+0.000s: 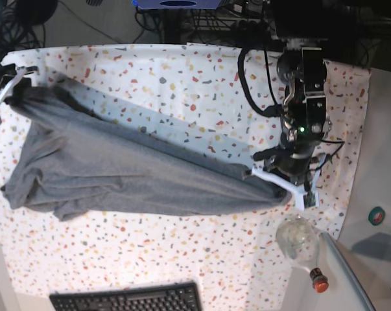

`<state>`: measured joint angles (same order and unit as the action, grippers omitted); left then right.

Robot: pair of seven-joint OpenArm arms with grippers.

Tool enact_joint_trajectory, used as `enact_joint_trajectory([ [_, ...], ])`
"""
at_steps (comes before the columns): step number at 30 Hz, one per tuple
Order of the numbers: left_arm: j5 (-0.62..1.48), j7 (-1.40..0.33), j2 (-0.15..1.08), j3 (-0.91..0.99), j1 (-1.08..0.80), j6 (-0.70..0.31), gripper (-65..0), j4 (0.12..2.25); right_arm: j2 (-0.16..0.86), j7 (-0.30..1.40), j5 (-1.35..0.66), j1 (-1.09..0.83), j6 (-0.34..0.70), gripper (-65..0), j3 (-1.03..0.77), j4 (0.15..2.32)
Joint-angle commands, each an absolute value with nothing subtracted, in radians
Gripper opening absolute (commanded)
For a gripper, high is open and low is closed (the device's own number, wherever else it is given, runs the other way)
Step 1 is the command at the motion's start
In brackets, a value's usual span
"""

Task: Layout the t-shirt on the table in an organized manner, then fold the t-shirt properly
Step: 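Lift the shirt with both grippers and drag it toward the keyboard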

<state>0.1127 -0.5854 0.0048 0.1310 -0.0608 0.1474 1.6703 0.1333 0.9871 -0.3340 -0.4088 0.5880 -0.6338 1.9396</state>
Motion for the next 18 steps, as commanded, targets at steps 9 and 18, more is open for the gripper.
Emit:
enact_joint_trajectory([
  [9,0.107,-0.55,0.027,0.17,-0.355,0.153,-65.0,1.936,0.137,0.981,-0.323,-0.426,0.587,-65.0,-0.694,1.962],
  [18,0.113,-0.55,0.024,0.188,-0.518,0.151,-65.0,1.977,0.143,0.978,-0.32,-0.355,0.587,-65.0,-0.694,1.969],
])
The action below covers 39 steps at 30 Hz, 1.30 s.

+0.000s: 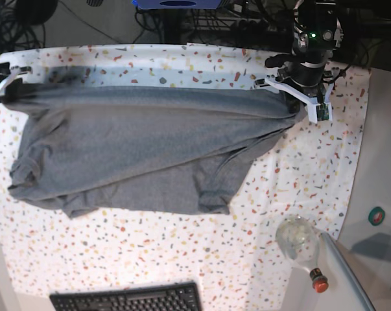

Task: Layout the t-shirt on the table in an organized manner, then fold the t-shirt properly
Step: 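Lift the shirt with both grippers and drag it toward the keyboard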

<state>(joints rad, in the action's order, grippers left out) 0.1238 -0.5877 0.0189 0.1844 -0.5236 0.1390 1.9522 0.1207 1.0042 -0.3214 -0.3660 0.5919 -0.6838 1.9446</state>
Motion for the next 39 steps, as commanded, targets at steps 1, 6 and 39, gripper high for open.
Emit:
enact_joint_trajectory([
  [1,0.113,-0.55,0.024,0.166,-0.501,0.151,-65.0,1.985,0.145,0.981,-0.317,-0.329,0.587,-65.0,-0.694,1.975],
  [6,0.113,-0.55,0.024,0.056,-0.369,0.153,-65.0,1.995,0.199,0.983,-0.317,-0.166,0.585,-65.0,-0.685,1.997],
  [39,0.114,-0.077,-0.14,-0.051,0.562,0.148,-3.1,0.805,0.46,0.335,-0.323,0.676,0.443,-18.3,-0.248,0.705],
])
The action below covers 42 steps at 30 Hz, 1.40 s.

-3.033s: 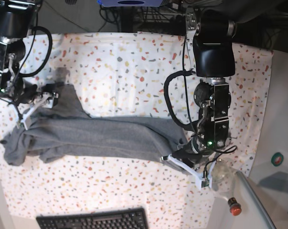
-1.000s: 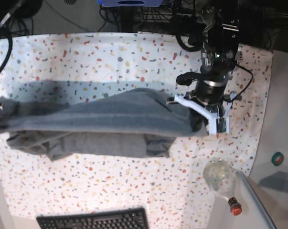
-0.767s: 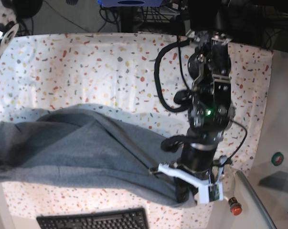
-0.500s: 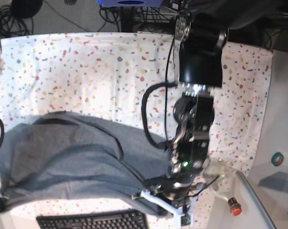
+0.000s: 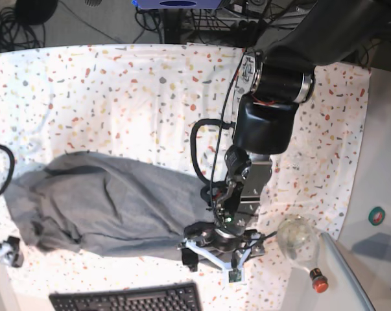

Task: Layout the t-shirt on the table in an organized manner, then fold the t-shirt properly
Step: 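Lift the shirt with both grippers and drag it toward the keyboard, then pull the shirt edge with the left gripper, then release it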

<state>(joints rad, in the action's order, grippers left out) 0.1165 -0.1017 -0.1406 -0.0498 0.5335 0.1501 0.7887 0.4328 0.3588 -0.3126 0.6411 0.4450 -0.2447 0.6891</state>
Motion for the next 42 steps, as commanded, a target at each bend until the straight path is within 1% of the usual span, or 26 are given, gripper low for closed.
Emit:
enact_joint_trajectory([
  [1,0.114,-0.081,-0.13,-0.051,0.535,0.148,-3.6,0.839,0.46,0.371,-0.323,0.639,0.441,-19.1,-0.298,0.762],
  [3,0.12,-0.088,-0.124,-0.051,0.476,0.148,-4.4,0.918,0.453,0.453,-0.323,0.568,0.441,-19.7,-0.404,0.871],
  [5,0.17,-0.116,-0.12,-0.051,0.39,0.148,-5.1,1.001,0.433,0.524,-0.323,0.489,0.44,-19.7,-0.49,0.974],
  [7,0.249,-0.165,-0.093,-0.053,0.309,0.148,-5.8,1.067,0.395,0.556,-0.317,0.423,0.44,-19.7,-0.568,1.047],
  [8,0.291,-0.177,-0.082,-0.056,0.275,0.148,-5.8,1.075,0.387,0.552,-0.317,0.387,0.44,-19.7,-0.593,1.05],
  [10,0.355,-0.177,-0.077,-0.054,0.245,0.148,-5.9,1.047,0.38,0.549,-0.315,0.364,0.44,-19.5,-0.621,1.01],
  [12,0.39,-0.173,-0.074,-0.053,0.249,0.15,-5.9,0.978,0.378,0.504,-0.315,0.367,0.438,-19.5,-0.621,0.906],
  [15,0.397,-0.117,-0.077,-0.064,0.306,0.15,-5.9,0.865,0.386,0.4,-0.315,0.412,0.43,-19.5,-0.619,0.734],
  [17,0.397,-0.101,-0.081,-0.064,0.352,0.15,-5.9,0.776,0.387,0.367,-0.315,0.438,0.389,-19.4,-0.618,0.638],
  [19,0.397,-0.101,-0.096,-0.058,0.398,0.15,-5.9,0.7,0.386,0.351,-0.315,0.45,0.38,-19.1,-0.618,0.587],
  [21,0.397,-0.101,-0.097,-0.064,0.426,0.15,-6.7,0.659,0.377,0.349,-0.315,0.453,0.395,-18.9,-0.619,0.59],
  [23,0.397,-0.101,-0.099,-0.064,0.435,0.148,-11.5,0.647,0.361,0.352,-0.315,0.456,0.397,-18.9,-0.618,0.59],
  [24,0.397,-0.101,-0.099,-0.065,0.438,0.148,-15.6,0.639,0.357,0.352,-0.315,0.456,0.39,-19.1,-0.618,0.588],
  [26,0.397,-0.102,-0.096,-0.065,0.433,0.148,-29.5,0.625,0.351,0.354,-0.315,0.456,0.377,-19.5,-0.618,0.584],
  [28,0.397,-0.104,-0.093,-0.059,0.424,0.148,-49.0,0.619,0.348,0.354,-0.317,0.456,0.366,-19.8,-0.619,0.567],
  [29,0.397,-0.105,-0.091,-0.056,0.415,0.148,-60.6,0.621,0.348,0.354,-0.318,0.456,0.366,-21.0,-0.619,0.558],
  [30,0.397,-0.107,-0.082,-0.054,0.395,0.148,-65.0,0.627,0.348,0.354,-0.32,0.453,0.367,-24.6,-0.619,0.556],
  [31,0.397,-0.107,-0.065,-0.054,0.381,0.15,-65.0,0.644,0.348,0.354,-0.321,0.452,0.367,-30.6,-0.619,0.556],
  [32,0.397,-0.107,-0.05,-0.054,0.361,0.15,-65.0,0.667,0.348,0.354,-0.321,0.45,0.369,-38.4,-0.621,0.556],
  [34,0.398,-0.127,-0.018,-0.054,0.312,0.151,-65.0,0.736,0.348,0.364,-0.323,0.447,0.39,-60.6,-0.628,0.556],
  [35,0.398,-0.173,0.004,-0.053,0.283,0.151,-65.0,0.789,0.354,0.392,-0.323,0.438,0.407,-65.0,-0.628,0.556],
  [38,0.398,-0.315,0.045,-0.053,0.211,0.153,-65.0,0.958,0.358,0.493,-0.323,0.417,0.427,-65.0,-0.63,0.61],
  [40,0.398,-0.418,0.077,-0.053,0.136,0.154,-65.0,1.118,0.355,0.619,-0.323,0.354,0.427,-65.0,-0.63,0.74],
  [42,0.398,-0.515,0.099,-0.051,0.071,0.159,-65.0,1.288,0.337,0.769,-0.325,0.28,0.427,-65.0,-0.631,0.924],
])
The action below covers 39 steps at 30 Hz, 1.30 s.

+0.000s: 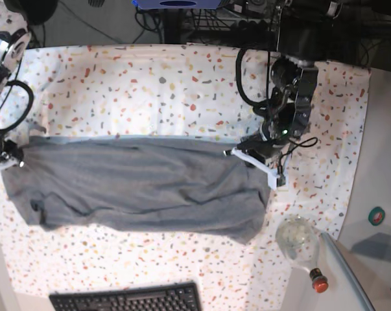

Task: Layout the t-shirt on the table in an organized manner, then fold the t-shirt properly
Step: 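Pull the shirt edge with the left gripper, then release it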

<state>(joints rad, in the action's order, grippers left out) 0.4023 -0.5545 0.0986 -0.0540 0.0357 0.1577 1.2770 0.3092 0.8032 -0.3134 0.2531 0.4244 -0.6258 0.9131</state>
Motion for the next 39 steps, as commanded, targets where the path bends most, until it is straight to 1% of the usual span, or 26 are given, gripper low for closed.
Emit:
enact_joint_trajectory([
  [1,0.398,-0.562,0.111,-0.051,0.041,0.182,-65.0,1.377,0.309,0.846,-0.325,0.24,0.427,-65.0,-0.644,1.04],
  [3,0.398,-0.645,0.116,-0.051,0.007,0.265,-65.0,1.524,0.254,0.97,-0.318,0.176,0.426,-65.0,-0.684,1.277],
  [6,0.398,-0.74,0.11,-0.051,0.01,0.372,-65.0,1.666,0.193,1.112,-0.314,0.142,0.421,-65.0,-0.688,1.554],
  [7,0.398,-0.765,0.108,-0.051,0.031,0.394,-65.0,1.695,0.182,1.153,-0.314,0.147,0.394,-65.0,-0.687,1.61],
  [9,0.398,-0.822,0.094,-0.056,0.088,0.421,-65.0,1.702,0.179,1.205,-0.314,0.188,0.295,-65.0,-0.63,1.653],
  [11,0.398,-0.849,0.067,-0.054,0.15,0.424,-65.0,1.655,0.193,1.205,-0.314,0.231,0.217,-65.0,-0.584,1.618],
  [13,0.397,-0.852,0.045,-0.056,0.208,0.424,-65.0,1.561,0.211,1.179,-0.315,0.278,0.177,-65.0,-0.538,1.526],
  [16,0.397,-0.849,0.001,-0.054,0.306,0.424,-65.0,1.372,0.248,1.046,-0.315,0.355,0.17,-65.0,-0.47,1.305],
  [19,0.397,-0.837,-0.025,-0.053,0.381,0.424,-65.0,1.244,0.277,0.921,-0.315,0.42,0.168,-65.0,-0.421,1.112],
  [22,0.394,-0.748,-0.035,-0.064,0.423,0.427,-65.0,1.142,0.308,0.78,-0.315,0.483,0.168,-65.0,-0.351,0.931],
  [25,0.397,-0.728,-0.035,-0.065,0.421,0.43,-65.0,1.107,0.343,0.782,-0.315,0.51,0.168,-65.0,-0.277,0.878],
  [26,0.397,-0.728,-0.031,-0.065,0.418,0.429,-65.0,1.102,0.349,0.799,-0.317,0.507,0.168,-56.4,-0.271,0.889],
  [27,0.397,-0.728,-0.03,-0.064,0.404,0.427,-65.0,1.102,0.351,0.809,-0.317,0.503,0.171,-46.4,-0.277,0.917],
  [29,0.397,-0.723,-0.025,-0.053,0.369,0.426,-65.0,1.116,0.351,0.829,-0.321,0.433,0.174,-26.3,-0.331,1.038],
  [30,0.397,-0.723,-0.018,-0.053,0.355,0.426,-65.0,1.13,0.344,0.837,-0.321,0.389,0.174,-19.7,-0.369,1.127],
  [31,0.397,-0.723,-0.005,-0.053,0.34,0.426,-62.7,1.147,0.341,0.852,-0.321,0.334,0.174,-16.2,-0.4,1.225],
  [34,0.397,-0.722,0.013,-0.053,0.274,0.426,-35.7,1.25,0.275,0.915,-0.32,0.17,0.17,-15.6,-0.483,1.483],
  [36,0.398,-0.722,0.039,-0.053,0.228,0.424,-21.9,1.334,0.222,0.924,-0.317,0.071,0.168,-15.6,-0.522,1.566],
  [39,0.398,-0.722,0.071,-0.051,0.16,0.424,-8.4,1.452,0.166,0.883,-0.315,-0.005,0.168,-15.6,-0.535,1.549],
])
